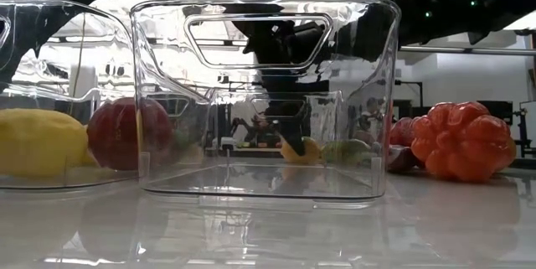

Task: Sort produce into baskets
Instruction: Put the lemon into the left transparent bin

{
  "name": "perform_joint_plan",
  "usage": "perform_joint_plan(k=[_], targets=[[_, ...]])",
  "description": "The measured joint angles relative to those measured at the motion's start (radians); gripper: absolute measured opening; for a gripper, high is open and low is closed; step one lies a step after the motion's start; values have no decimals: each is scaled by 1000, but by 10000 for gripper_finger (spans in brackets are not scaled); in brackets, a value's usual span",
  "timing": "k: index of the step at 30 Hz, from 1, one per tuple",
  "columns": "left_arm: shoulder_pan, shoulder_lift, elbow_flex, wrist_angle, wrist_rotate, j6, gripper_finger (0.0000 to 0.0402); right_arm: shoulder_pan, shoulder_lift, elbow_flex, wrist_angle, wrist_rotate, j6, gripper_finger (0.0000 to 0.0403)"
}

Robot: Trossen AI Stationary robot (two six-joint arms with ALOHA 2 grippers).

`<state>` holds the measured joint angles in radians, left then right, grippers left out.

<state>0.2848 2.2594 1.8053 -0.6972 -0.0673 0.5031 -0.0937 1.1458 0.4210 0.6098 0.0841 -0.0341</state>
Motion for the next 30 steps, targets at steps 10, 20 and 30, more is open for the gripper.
perform_joint_plan(k=[10,20,30], targets=[[6,-109,-2,-17,-9,1,188,0,-1,0,-2,-1,0,291],[0,-468,-187,-250,448,-176,193,2,-1,0,-11,-4,3,291],[-155,-841,-642,-205,361,-444,200,1,-1,0,-22,-5,19,291]])
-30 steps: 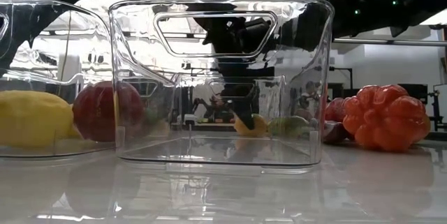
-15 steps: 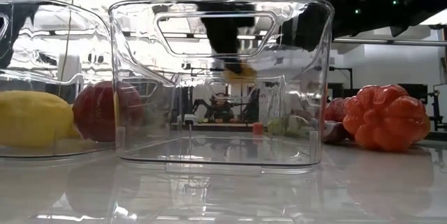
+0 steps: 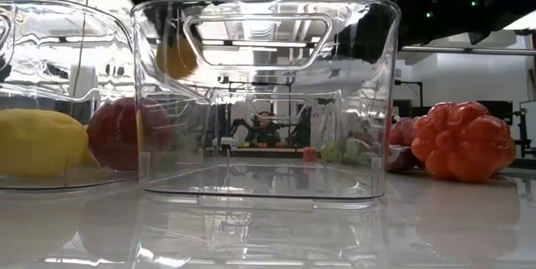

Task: Sort produce into baskets
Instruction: Put the lemon into the left transparent bin, then put the cucumber into the right transparent bin

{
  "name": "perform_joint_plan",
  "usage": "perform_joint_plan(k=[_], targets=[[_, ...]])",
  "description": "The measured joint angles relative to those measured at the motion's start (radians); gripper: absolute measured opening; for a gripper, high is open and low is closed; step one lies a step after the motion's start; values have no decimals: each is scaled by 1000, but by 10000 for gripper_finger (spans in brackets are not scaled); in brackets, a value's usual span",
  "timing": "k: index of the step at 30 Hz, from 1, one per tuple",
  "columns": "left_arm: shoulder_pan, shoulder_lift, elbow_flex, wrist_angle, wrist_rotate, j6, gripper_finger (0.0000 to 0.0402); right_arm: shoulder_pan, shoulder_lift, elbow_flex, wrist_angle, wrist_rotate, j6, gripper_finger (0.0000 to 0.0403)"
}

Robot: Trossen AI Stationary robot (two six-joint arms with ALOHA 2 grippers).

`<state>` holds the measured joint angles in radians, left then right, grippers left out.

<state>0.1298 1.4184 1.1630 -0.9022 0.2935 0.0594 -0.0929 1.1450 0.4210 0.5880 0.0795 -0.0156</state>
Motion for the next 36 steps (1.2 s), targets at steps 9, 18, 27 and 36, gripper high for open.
perform_joint_plan(k=[9,18,27,36], targets=[[-165,-132,-139,50,-415,-205,244,-2,4,0,8,1,15,291],[-204,-131,-155,87,-639,-164,338,-11,63,74,-237,203,66,315],[-303,-294,-326,401,-719,-23,325,-157,265,293,-677,285,213,343],[-362,-577,-495,517,-737,-74,320,-237,424,307,-736,138,281,315]])
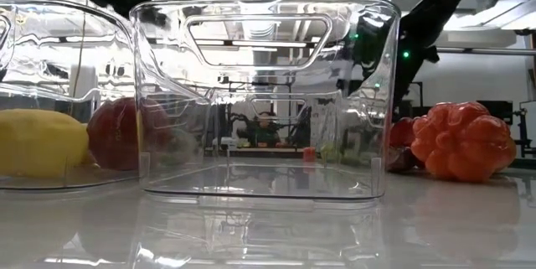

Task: Sort produce into baskets
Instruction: Put the cucumber into the right transparent bin

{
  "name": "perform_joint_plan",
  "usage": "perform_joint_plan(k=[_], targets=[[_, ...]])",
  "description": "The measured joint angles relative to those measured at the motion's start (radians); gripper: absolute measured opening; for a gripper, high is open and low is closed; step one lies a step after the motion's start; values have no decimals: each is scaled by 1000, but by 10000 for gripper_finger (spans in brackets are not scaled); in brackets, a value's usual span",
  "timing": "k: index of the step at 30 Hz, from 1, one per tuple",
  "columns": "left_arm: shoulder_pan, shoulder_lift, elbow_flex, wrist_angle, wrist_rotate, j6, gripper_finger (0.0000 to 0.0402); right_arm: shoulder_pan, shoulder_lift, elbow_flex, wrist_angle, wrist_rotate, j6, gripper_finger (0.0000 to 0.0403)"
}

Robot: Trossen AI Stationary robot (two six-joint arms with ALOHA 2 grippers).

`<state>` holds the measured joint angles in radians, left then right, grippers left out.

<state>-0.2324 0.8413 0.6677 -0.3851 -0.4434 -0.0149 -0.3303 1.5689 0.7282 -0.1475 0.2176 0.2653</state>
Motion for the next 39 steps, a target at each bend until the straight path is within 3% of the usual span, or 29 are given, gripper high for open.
perform_joint_plan(k=[9,14,19,22,27,33,36,39], targets=[[-13,-137,-2,3,1,-4,320,2,-1,0,14,-3,-4,181],[-13,-136,-2,10,0,13,320,11,-30,18,-47,-10,-7,181],[-13,-131,0,181,-12,110,320,61,-137,131,-170,16,-30,181],[-11,-129,24,312,-33,231,320,155,-210,205,-168,9,-90,194],[-10,-130,95,412,-43,357,320,365,-284,255,-113,-144,-143,212],[-10,-128,113,460,20,370,320,566,-228,256,90,-37,-180,232],[-11,-115,110,499,116,354,320,594,-160,267,167,-10,-181,253],[-17,-103,110,498,155,349,320,580,-97,321,126,-9,-133,277]])
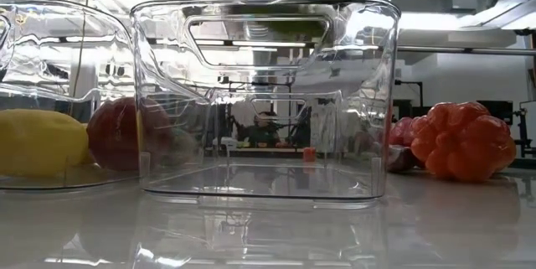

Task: Sort produce into baskets
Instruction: Put the cucumber into the right transparent bin, then put the tomato into the right transparent bin

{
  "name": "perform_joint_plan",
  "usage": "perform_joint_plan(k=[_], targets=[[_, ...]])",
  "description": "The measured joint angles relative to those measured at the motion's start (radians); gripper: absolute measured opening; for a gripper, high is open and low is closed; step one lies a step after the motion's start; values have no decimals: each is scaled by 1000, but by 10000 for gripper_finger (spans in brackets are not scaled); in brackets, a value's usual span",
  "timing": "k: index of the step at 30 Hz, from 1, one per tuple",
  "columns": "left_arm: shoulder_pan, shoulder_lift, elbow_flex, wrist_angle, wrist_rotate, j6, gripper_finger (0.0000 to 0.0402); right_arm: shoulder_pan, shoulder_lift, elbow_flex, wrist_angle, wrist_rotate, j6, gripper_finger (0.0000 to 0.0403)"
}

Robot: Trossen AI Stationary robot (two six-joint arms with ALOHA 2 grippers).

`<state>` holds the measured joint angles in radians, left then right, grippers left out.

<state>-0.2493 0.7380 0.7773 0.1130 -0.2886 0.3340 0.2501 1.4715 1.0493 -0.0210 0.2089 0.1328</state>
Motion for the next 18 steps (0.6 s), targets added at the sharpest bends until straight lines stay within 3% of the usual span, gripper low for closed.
perform_joint_plan(k=[5,9,11,15,18], targets=[[-8,0,0,-79,-8,22,320,-24,47,176,-333,45,126,309],[-8,-22,0,-104,-7,67,320,-26,44,281,-617,302,190,312],[-8,-33,0,-115,-7,89,320,-50,39,277,-668,372,182,312],[-8,-53,0,-148,-6,124,320,-195,37,207,-656,316,167,307],[-8,-63,0,-188,-4,156,320,-314,57,97,-505,259,94,305]])
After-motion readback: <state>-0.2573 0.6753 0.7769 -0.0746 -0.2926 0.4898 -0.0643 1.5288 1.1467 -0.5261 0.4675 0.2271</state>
